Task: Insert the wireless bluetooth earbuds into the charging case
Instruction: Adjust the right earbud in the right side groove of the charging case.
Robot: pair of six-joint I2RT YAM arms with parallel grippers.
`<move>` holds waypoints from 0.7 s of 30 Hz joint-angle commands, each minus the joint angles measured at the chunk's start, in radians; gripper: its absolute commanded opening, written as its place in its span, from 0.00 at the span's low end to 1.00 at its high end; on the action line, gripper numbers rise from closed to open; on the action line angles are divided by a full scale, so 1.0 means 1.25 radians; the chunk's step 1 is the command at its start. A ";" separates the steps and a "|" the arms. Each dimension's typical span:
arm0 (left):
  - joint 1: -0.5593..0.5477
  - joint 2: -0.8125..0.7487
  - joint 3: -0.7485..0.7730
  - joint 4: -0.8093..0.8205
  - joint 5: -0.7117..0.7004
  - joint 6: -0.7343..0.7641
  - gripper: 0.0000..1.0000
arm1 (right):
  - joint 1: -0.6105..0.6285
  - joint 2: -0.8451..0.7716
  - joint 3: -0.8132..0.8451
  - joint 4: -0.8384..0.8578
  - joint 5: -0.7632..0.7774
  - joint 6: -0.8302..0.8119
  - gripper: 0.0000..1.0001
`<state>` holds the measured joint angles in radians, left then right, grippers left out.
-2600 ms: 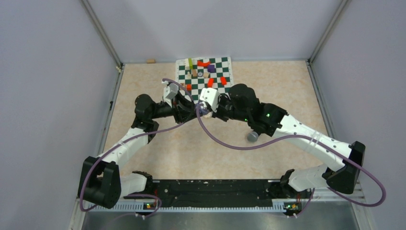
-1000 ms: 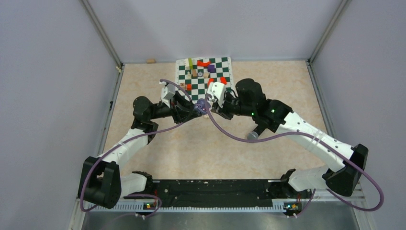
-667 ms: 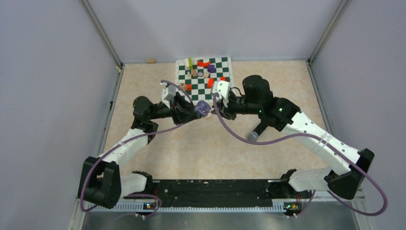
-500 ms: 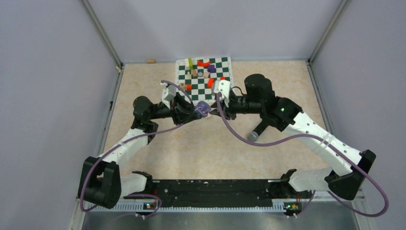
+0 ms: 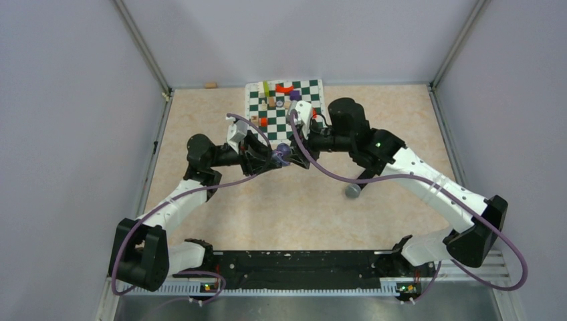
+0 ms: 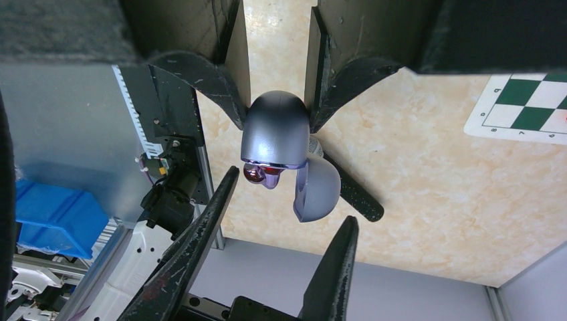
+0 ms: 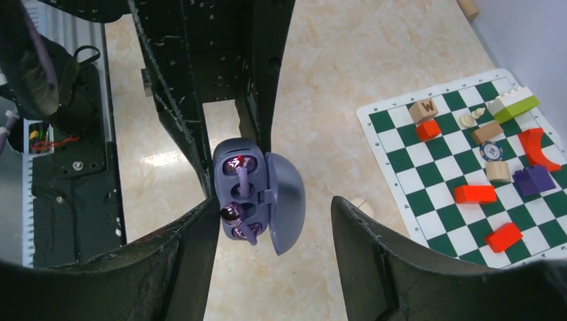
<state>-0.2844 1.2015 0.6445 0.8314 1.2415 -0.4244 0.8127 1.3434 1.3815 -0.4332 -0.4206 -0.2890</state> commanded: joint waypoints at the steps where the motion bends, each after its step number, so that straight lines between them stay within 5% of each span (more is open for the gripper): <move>1: -0.004 -0.018 0.018 0.016 0.011 0.010 0.00 | -0.024 0.028 0.063 0.032 -0.016 0.073 0.62; 21: -0.004 -0.023 0.018 0.021 0.012 0.007 0.00 | -0.098 0.014 0.044 0.046 -0.161 0.141 0.62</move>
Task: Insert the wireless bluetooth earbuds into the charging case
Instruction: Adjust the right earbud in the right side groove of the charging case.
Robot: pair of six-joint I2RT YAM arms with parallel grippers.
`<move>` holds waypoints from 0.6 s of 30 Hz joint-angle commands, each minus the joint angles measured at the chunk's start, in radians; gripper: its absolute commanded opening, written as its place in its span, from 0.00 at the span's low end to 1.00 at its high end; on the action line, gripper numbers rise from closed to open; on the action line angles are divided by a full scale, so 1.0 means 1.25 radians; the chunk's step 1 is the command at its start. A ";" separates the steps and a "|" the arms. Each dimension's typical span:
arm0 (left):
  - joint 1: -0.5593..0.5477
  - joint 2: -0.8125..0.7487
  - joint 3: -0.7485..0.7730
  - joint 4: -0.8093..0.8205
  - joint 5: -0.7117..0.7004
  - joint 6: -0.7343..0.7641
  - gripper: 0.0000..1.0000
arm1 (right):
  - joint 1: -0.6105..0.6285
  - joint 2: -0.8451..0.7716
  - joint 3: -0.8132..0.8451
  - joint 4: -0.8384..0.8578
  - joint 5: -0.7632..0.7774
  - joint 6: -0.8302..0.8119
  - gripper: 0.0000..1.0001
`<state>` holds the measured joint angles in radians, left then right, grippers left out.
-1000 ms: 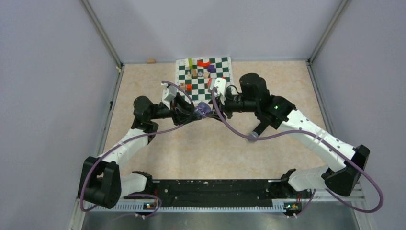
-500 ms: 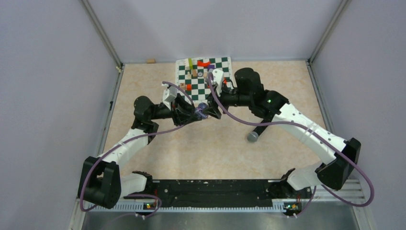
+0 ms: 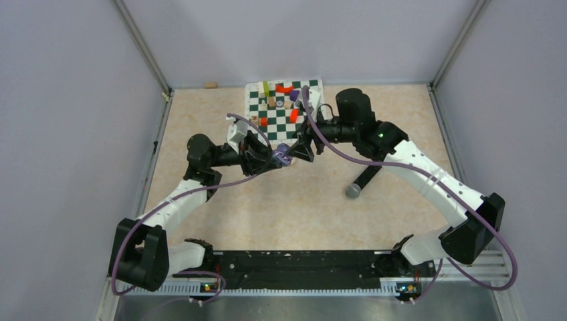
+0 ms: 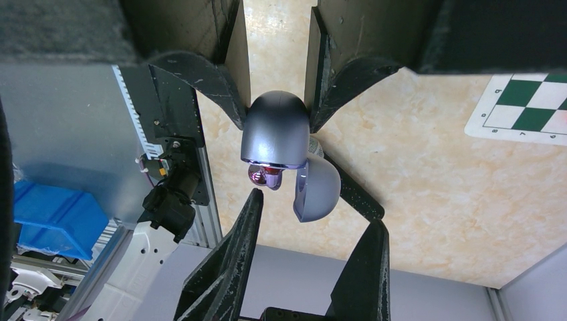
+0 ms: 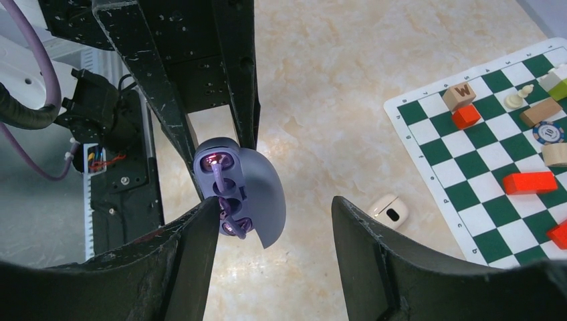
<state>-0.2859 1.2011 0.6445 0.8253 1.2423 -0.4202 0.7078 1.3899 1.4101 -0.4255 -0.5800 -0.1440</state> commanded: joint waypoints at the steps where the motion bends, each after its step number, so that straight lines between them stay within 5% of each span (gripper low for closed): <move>1: -0.003 -0.022 0.019 0.027 0.012 0.004 0.00 | -0.014 -0.020 0.018 0.042 -0.033 0.027 0.62; 18: -0.002 -0.023 0.022 0.027 0.009 0.002 0.00 | -0.014 0.022 -0.017 0.013 -0.014 0.006 0.61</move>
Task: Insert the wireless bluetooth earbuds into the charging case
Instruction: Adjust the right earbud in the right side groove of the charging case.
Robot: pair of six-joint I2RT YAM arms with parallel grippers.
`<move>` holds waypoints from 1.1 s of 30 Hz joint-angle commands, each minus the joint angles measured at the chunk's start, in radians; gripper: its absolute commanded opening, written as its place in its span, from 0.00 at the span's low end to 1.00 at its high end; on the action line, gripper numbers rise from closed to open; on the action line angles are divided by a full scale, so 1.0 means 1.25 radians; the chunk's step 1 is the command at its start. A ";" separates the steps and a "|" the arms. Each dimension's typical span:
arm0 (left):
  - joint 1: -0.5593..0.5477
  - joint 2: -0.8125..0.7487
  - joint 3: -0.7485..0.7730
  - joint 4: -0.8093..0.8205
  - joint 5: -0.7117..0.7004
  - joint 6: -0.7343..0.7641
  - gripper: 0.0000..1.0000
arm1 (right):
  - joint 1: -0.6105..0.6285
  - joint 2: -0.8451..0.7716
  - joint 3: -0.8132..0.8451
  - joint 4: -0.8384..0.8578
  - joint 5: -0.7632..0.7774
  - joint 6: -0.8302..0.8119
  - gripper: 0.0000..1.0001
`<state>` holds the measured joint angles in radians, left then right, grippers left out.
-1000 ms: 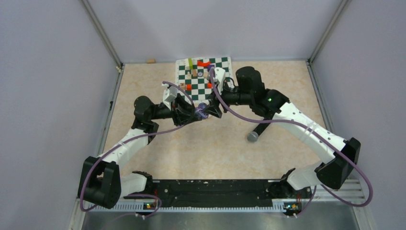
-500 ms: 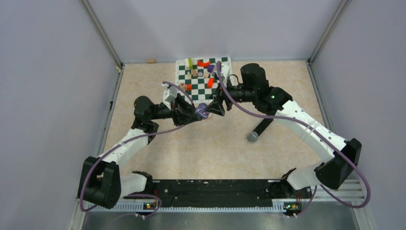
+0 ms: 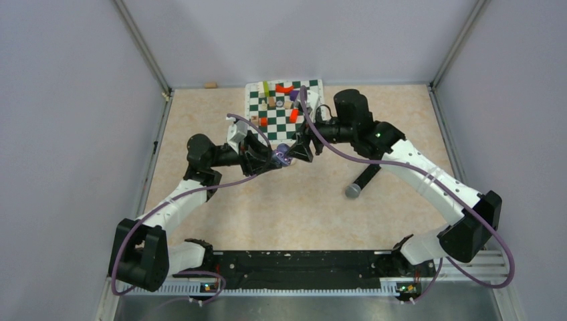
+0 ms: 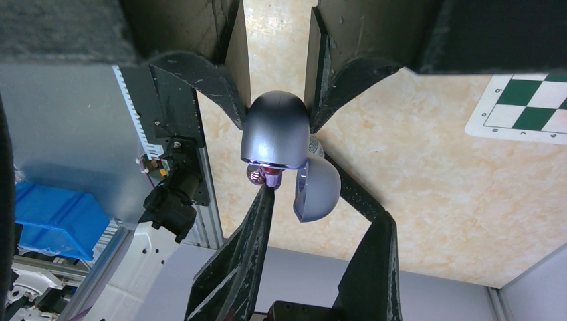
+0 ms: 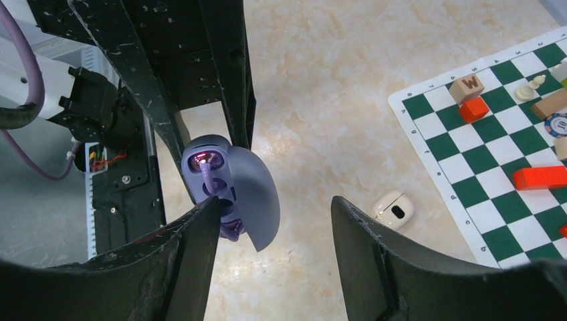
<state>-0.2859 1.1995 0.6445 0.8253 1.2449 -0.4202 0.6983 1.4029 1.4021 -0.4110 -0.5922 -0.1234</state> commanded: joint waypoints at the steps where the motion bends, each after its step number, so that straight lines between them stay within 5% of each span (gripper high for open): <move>1: -0.002 -0.022 0.022 0.027 0.006 0.001 0.00 | -0.006 0.014 -0.012 -0.001 -0.004 -0.014 0.61; 9: -0.002 -0.019 0.021 0.030 0.005 -0.003 0.00 | -0.006 -0.006 -0.016 0.014 0.037 -0.024 0.61; 17: -0.002 -0.022 0.020 0.027 0.008 0.000 0.00 | -0.009 -0.053 0.044 -0.027 -0.096 -0.062 0.65; 33: -0.002 -0.028 0.014 0.028 0.012 0.009 0.00 | -0.036 0.041 -0.005 0.051 -0.120 0.133 0.72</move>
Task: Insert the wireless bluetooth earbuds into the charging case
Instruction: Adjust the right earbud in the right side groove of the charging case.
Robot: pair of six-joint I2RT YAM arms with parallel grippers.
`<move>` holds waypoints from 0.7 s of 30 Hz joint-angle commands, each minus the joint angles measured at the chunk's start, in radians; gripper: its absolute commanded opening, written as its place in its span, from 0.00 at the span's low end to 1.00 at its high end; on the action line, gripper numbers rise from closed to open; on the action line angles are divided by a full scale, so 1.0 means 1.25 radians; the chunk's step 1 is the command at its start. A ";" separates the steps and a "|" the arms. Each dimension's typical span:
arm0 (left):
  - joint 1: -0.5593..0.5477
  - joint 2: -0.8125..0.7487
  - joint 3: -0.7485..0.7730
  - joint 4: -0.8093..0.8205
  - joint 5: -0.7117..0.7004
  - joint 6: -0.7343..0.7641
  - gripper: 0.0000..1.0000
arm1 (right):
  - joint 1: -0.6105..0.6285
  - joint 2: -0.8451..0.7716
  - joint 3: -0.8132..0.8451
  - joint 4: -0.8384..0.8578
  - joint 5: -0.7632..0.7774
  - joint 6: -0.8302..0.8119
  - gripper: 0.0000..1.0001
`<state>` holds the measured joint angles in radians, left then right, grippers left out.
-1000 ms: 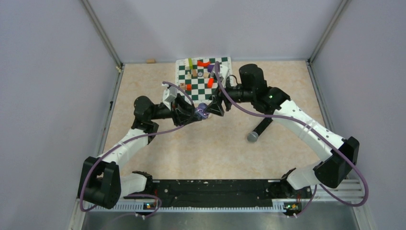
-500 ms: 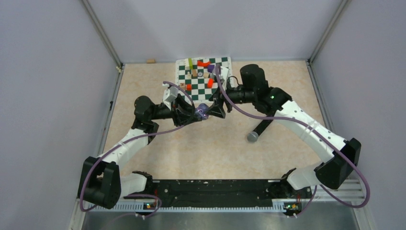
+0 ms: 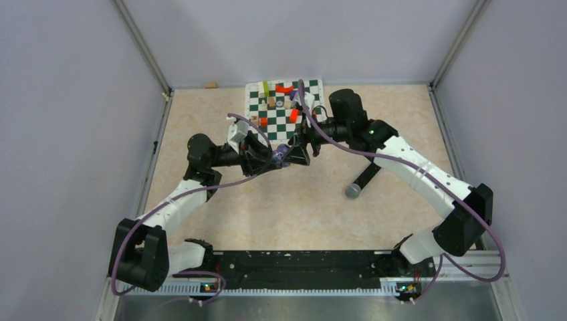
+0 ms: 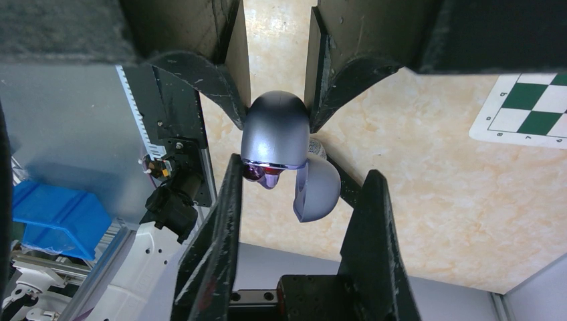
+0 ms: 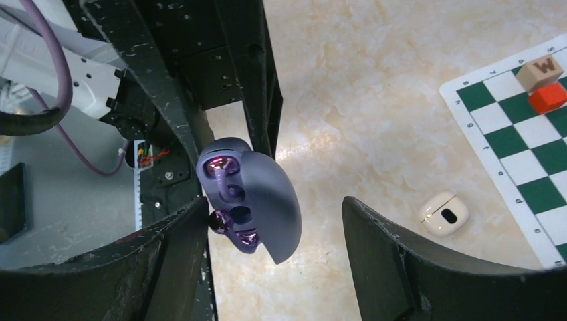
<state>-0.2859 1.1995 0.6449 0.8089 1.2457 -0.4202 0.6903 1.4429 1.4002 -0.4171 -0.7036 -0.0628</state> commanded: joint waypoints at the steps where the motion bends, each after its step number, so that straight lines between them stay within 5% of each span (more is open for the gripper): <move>1: -0.002 -0.028 0.013 0.041 0.012 0.010 0.00 | -0.040 0.012 -0.001 0.056 -0.042 0.093 0.72; 21: -0.002 -0.022 0.017 0.057 0.015 0.001 0.00 | -0.086 0.011 -0.056 0.169 -0.185 0.224 0.72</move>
<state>-0.2859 1.1934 0.6445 0.8177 1.2526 -0.4175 0.6079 1.4681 1.3457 -0.3138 -0.8841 0.1379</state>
